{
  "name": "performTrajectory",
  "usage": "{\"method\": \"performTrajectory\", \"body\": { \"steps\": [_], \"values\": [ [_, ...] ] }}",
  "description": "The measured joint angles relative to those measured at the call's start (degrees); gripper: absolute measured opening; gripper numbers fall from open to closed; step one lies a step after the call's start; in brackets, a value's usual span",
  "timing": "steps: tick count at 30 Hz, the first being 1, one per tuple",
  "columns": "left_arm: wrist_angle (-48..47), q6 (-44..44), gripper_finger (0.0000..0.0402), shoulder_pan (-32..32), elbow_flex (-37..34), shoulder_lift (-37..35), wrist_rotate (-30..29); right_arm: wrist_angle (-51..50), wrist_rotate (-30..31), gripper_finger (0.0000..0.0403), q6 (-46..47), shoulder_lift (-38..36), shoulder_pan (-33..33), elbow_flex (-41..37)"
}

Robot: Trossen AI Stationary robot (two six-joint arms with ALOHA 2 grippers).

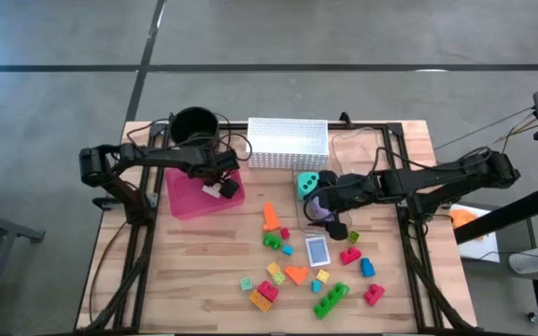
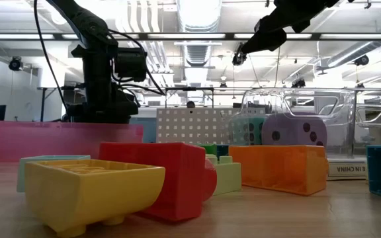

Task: Pick & Place Toys
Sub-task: Put the yellow game card into the pink bin

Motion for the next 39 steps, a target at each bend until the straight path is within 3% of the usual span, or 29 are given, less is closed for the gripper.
{"method": "performTrajectory", "body": {
  "steps": [17,30,39],
  "values": [
    [0.6,10.1,0.0343,0.0,-0.3,0.2,-3.7,0.0,0.0,0.0378,0.0,0.0,0.0,0.0],
    [1.6,-0.2,0.0343,0.0,-0.3,0.2,-2.8,0.0,0.0,0.0378,0.1,0.0,0.0,0.0],
    [1.7,-0.3,0.0343,-0.1,-0.3,0.2,-2.8,0.0,0.0,0.0378,0.2,0.0,0.0,0.0]
  ]
}}
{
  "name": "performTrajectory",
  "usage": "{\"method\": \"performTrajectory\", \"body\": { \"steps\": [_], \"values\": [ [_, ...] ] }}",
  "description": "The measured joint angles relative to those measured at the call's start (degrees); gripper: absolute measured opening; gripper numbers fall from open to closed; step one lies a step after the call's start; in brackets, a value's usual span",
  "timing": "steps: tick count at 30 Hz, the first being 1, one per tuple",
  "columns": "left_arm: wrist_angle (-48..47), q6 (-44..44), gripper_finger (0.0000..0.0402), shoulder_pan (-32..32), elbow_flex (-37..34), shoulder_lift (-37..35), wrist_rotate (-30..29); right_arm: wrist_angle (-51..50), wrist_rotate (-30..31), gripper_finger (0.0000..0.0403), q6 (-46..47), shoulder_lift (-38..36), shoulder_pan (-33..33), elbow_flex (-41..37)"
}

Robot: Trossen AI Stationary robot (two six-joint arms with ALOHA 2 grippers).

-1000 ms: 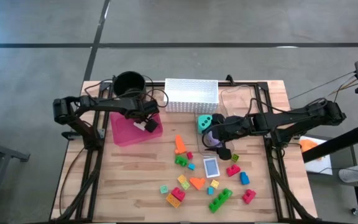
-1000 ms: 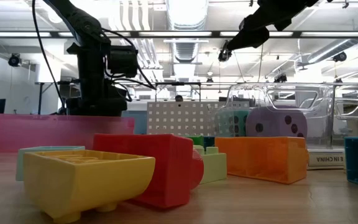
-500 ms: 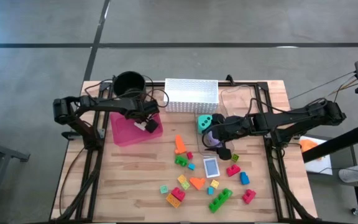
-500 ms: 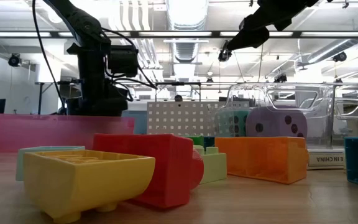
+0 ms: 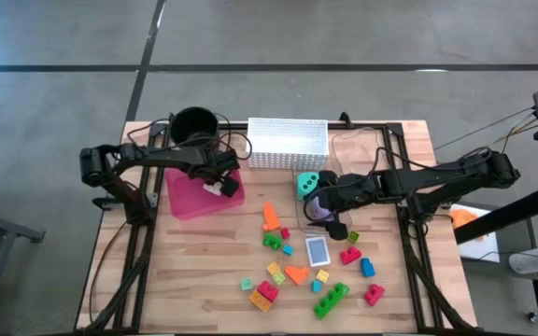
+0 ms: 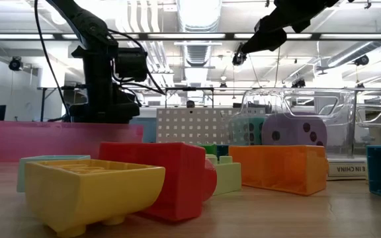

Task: Pick & Place Toys
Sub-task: Put the yellow game card into the pink bin

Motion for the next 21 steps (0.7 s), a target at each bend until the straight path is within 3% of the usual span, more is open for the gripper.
{"method": "performTrajectory", "body": {
  "steps": [12,21],
  "values": [
    [0.5,-0.5,0.0343,0.0,0.0,0.0,0.0,0.0,0.0,0.0378,0.0,0.0,0.0,0.0],
    [1.5,-6.6,0.0343,0.0,0.0,0.0,0.5,0.0,0.0,0.0378,0.0,0.0,0.0,0.0]
  ]
}}
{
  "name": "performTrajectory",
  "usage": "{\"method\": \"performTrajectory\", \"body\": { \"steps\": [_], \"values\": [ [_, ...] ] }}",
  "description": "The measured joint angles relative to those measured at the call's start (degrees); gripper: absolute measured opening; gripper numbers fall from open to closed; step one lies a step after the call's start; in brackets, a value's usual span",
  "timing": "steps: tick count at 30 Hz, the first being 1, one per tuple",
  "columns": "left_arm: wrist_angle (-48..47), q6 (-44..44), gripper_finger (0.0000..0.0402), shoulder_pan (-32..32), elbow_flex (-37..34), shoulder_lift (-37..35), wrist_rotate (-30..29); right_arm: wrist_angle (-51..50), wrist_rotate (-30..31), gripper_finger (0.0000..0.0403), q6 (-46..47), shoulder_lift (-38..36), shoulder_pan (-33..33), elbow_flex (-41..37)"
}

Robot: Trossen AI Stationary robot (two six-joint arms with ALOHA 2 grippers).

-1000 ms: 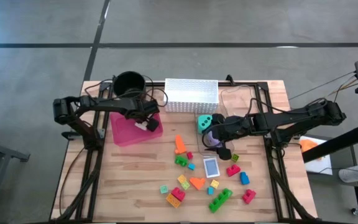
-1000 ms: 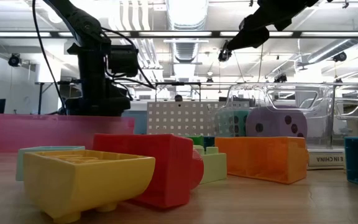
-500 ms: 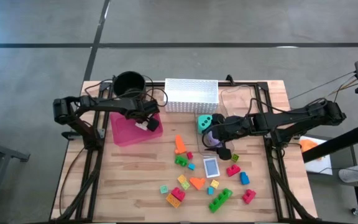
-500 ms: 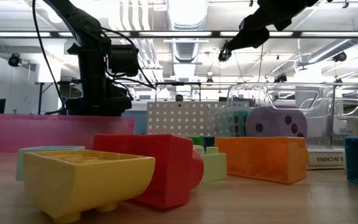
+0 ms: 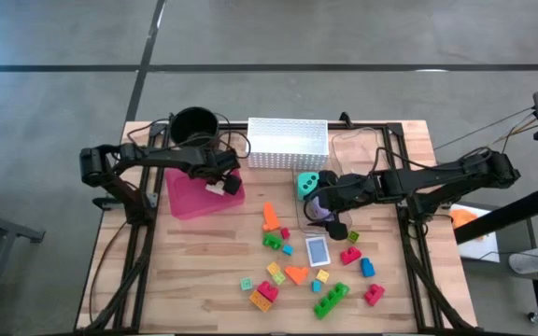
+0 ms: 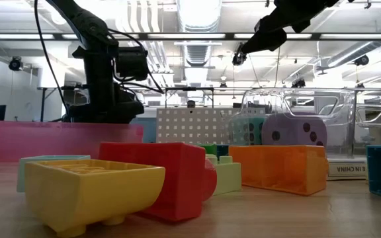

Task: Pick & Place Toys
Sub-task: Put the yellow game card into the pink bin, then put the blue game card into the pink bin

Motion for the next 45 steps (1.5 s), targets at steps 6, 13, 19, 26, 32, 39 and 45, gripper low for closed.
{"method": "performTrajectory", "body": {
  "steps": [6,13,19,26,32,39,45],
  "values": [
    [1.0,0.2,0.0343,0.2,0.0,0.0,0.0,0.0,0.0,0.0378,0.0,0.0,0.0,0.0],
    [1.5,0.0,0.0343,0.1,0.0,0.0,0.0,0.0,0.0,0.0378,0.0,0.0,0.0,0.0],
    [0.1,-3.0,0.0371,0.0,0.0,0.0,0.0,0.0,0.0,0.0378,0.0,0.1,0.0,0.0],
    [-0.6,-2.6,0.0381,-0.6,0.0,0.0,0.0,0.0,0.0,0.0378,0.0,0.1,0.0,0.0],
    [-0.1,-2.6,0.0383,-0.6,0.0,0.0,0.2,0.0,0.0,0.0378,0.0,0.1,0.0,0.0],
    [0.2,-2.6,0.0383,-0.6,0.0,0.0,0.2,0.0,0.0,0.0378,0.0,0.1,0.0,0.0],
    [3.4,-2.6,0.0384,-0.6,0.1,0.0,-1.5,0.0,0.0,0.0378,0.0,0.1,0.0,0.0]
  ]
}}
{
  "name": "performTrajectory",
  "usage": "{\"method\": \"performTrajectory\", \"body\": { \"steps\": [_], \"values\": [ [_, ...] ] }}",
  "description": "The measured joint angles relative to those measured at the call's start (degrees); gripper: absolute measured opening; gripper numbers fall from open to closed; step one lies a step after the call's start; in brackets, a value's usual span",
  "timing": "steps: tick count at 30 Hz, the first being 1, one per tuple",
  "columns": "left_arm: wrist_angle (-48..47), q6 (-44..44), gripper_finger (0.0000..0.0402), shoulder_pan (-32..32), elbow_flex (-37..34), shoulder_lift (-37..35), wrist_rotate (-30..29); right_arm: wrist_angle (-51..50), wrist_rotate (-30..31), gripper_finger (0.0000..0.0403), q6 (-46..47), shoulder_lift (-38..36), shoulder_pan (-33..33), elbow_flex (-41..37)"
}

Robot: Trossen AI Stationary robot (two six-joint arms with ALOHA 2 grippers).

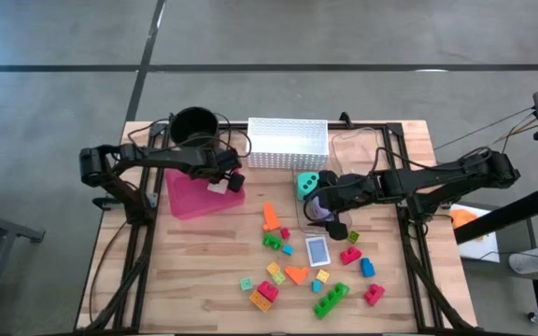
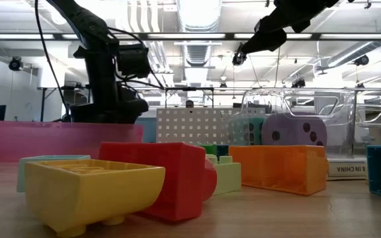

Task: Pick & Place Toys
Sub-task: Put the blue game card into the pink bin

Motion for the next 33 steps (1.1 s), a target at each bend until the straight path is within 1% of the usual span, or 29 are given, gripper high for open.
{"method": "performTrajectory", "body": {
  "steps": [3,7,9,13,18,22,27,33],
  "values": [
    [0.6,1.2,0.0384,-0.7,0.5,-0.4,0.1,0.0,0.0,0.0378,0.0,0.0,0.0,0.0],
    [0.8,1.7,0.0384,-4.4,2.0,-1.8,0.1,0.0,0.0,0.0378,0.0,0.0,0.0,0.0],
    [0.8,1.7,0.0384,-6.9,3.0,-3.2,-0.8,0.0,0.0,0.0378,0.0,0.0,0.0,0.0],
    [1.3,1.7,0.0384,-13.2,5.2,-7.2,-4.4,0.0,0.0,0.0378,0.0,0.0,0.0,0.0],
    [2.1,1.7,0.0384,-21.4,6.2,-11.6,-8.5,0.0,0.0,0.0378,0.0,0.0,0.0,0.0],
    [2.4,1.7,0.0384,-26.3,5.8,-13.6,-9.3,0.0,0.0,0.0378,0.0,0.0,0.0,0.0],
    [2.5,1.7,0.0384,-28.9,5.9,-14.3,-9.5,0.0,0.0,0.0378,0.0,0.0,0.0,0.0],
    [2.4,1.7,0.0384,-29.1,5.8,-14.2,-9.5,0.0,0.0,0.0378,0.0,0.0,0.0,0.0]
  ]
}}
